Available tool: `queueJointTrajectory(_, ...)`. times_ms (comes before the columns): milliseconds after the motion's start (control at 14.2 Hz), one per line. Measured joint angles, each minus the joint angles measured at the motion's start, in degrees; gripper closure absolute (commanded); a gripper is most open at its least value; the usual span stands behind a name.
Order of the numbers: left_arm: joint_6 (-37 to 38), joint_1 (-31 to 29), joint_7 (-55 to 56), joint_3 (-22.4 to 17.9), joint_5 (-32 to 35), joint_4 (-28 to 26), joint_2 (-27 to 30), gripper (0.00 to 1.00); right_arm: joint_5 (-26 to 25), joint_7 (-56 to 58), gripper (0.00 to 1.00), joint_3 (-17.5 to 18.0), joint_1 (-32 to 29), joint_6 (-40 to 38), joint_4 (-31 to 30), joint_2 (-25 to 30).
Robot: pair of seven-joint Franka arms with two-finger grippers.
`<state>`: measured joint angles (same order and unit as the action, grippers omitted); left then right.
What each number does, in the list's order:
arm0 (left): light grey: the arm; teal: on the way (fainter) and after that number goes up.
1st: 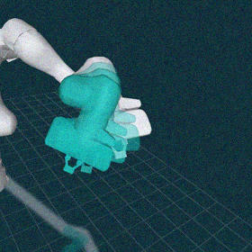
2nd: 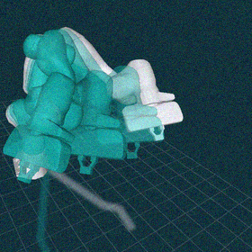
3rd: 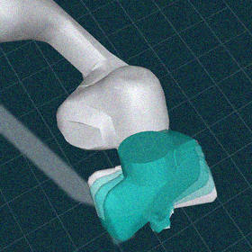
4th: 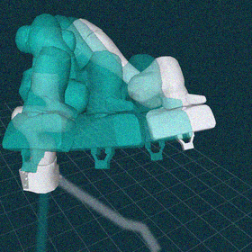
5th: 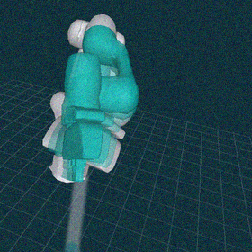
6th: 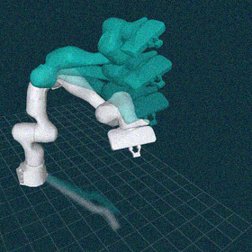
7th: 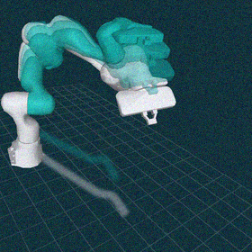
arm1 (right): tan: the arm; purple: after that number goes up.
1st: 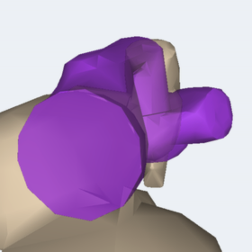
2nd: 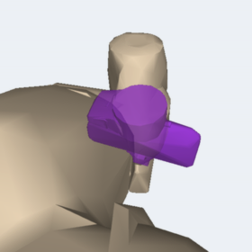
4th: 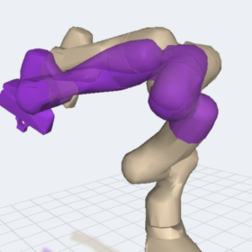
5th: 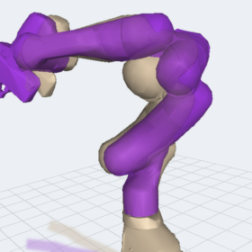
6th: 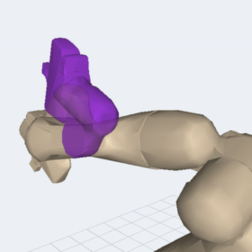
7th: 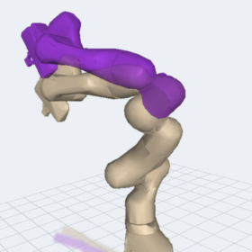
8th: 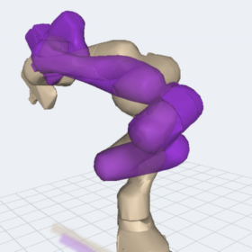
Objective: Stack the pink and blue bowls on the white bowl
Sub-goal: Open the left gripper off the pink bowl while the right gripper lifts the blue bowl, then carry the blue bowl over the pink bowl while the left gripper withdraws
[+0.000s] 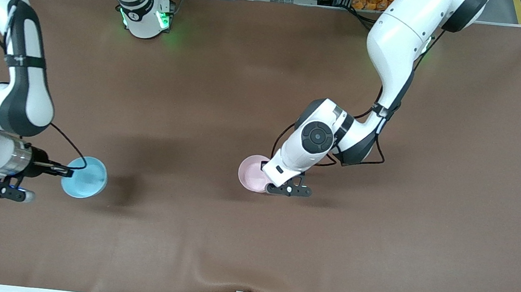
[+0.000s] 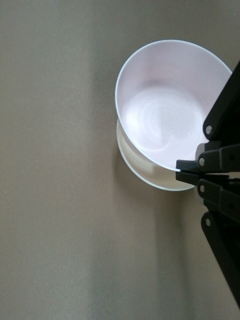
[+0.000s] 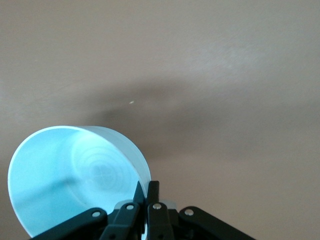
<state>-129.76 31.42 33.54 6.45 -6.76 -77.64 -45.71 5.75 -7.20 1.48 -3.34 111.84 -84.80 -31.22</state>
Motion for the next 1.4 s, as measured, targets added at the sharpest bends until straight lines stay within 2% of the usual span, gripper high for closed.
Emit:
queueJointTrajectory(281,0.02,0.00,0.00,-0.34,0.00,-0.32,-0.17,1.00,0.06,-10.28,1.00,0.17,5.09,-1.76,-0.04,2.03)
queueJointTrajectory(351,0.03,0.15,0.00,-0.32,0.00,-0.43,-0.27,0.96,0.07,-12.77,1.00,0.19,6.32,-2.01,-0.05,2.47)
queueJointTrajectory(421,0.03,0.30,0.00,-0.31,0.00,-0.55,-0.38,0.72,0.10,-15.14,1.00,0.23,7.58,-2.12,-0.08,2.81)
queueJointTrajectory(491,0.03,0.39,0.00,-0.31,0.00,-0.65,-0.53,0.33,0.14,-17.56,1.00,0.27,8.95,-2.14,-0.18,3.12)
queueJointTrajectory(561,0.03,0.39,0.01,-0.30,0.00,-0.68,-0.66,0.00,0.19,-20.39,1.00,0.32,10.52,-2.14,-0.35,3.42)
queueJointTrajectory(982,-0.26,-0.84,0.02,-1.19,0.11,0.51,-0.07,0.00,1.33,-37.22,1.00,0.42,20.20,-0.62,-1.07,3.80)
queueJointTrajectory(1193,1.04,-4.59,-0.65,-2.35,3.83,0.82,2.56,0.00,6.10,-38.85,1.00,0.38,22.00,1.21,-1.63,3.80)
queueJointTrajectory(1404,4.51,-9.06,-3.47,-2.39,7.84,0.88,6.00,0.00,7.24,-42.26,1.00,0.44,24.48,2.66,-2.14,3.71)
